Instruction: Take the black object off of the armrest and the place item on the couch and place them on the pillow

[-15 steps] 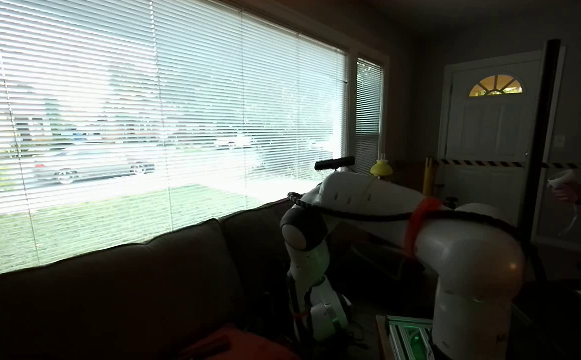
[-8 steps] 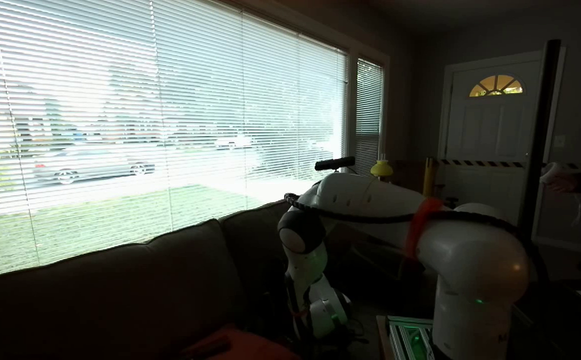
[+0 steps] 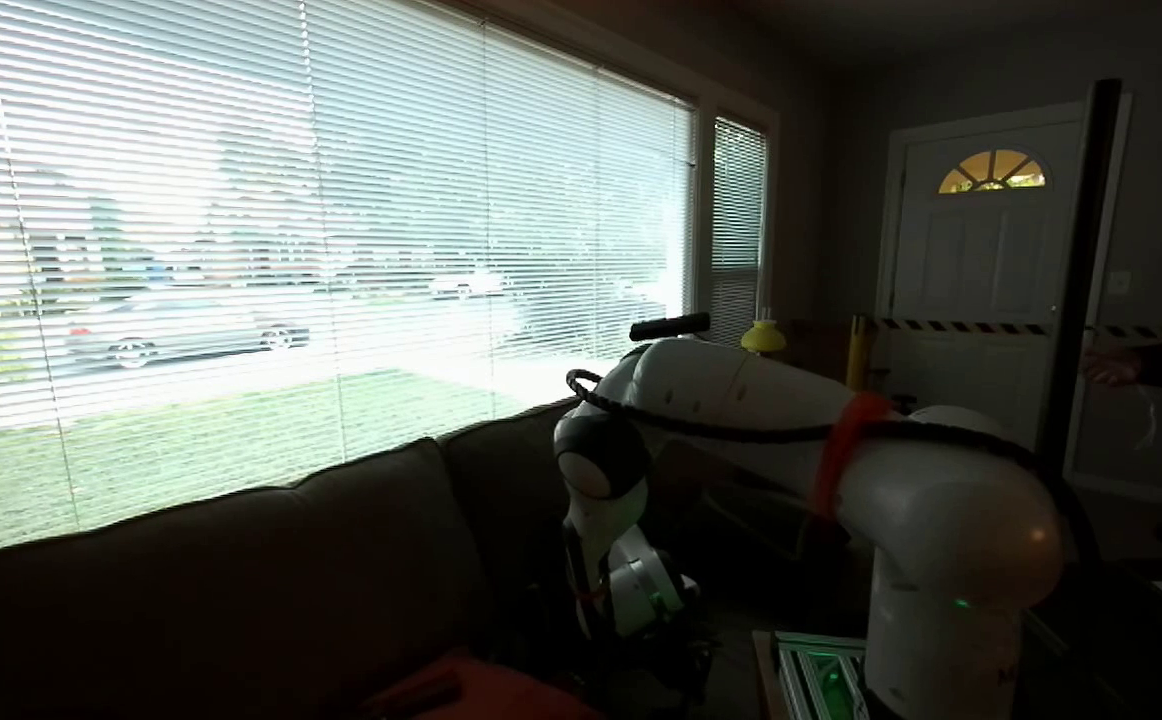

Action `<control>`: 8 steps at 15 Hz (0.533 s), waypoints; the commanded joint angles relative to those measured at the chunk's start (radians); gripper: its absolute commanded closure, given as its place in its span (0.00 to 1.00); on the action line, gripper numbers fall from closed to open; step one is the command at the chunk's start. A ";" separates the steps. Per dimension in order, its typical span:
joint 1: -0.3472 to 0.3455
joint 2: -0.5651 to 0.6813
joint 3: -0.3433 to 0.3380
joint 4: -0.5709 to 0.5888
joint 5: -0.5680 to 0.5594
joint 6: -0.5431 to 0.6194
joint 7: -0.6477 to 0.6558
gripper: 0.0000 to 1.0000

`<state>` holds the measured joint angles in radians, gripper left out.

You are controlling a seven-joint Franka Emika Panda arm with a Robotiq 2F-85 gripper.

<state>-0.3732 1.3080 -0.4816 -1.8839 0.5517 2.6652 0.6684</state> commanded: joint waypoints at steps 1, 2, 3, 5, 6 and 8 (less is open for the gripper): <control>-0.057 -0.015 0.013 0.060 -0.029 -0.145 0.056 0.99; -0.081 -0.016 0.020 0.080 -0.022 -0.191 0.069 0.99; -0.099 -0.018 0.024 0.097 -0.018 -0.233 0.083 0.99; -0.139 -0.016 0.032 0.132 -0.010 -0.302 0.108 0.99; -0.165 -0.010 0.037 0.155 -0.003 -0.334 0.120 0.99; -0.209 -0.008 0.046 0.190 0.008 -0.390 0.142 0.99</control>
<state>-0.5032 1.2979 -0.4629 -1.7564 0.5527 2.3577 0.7692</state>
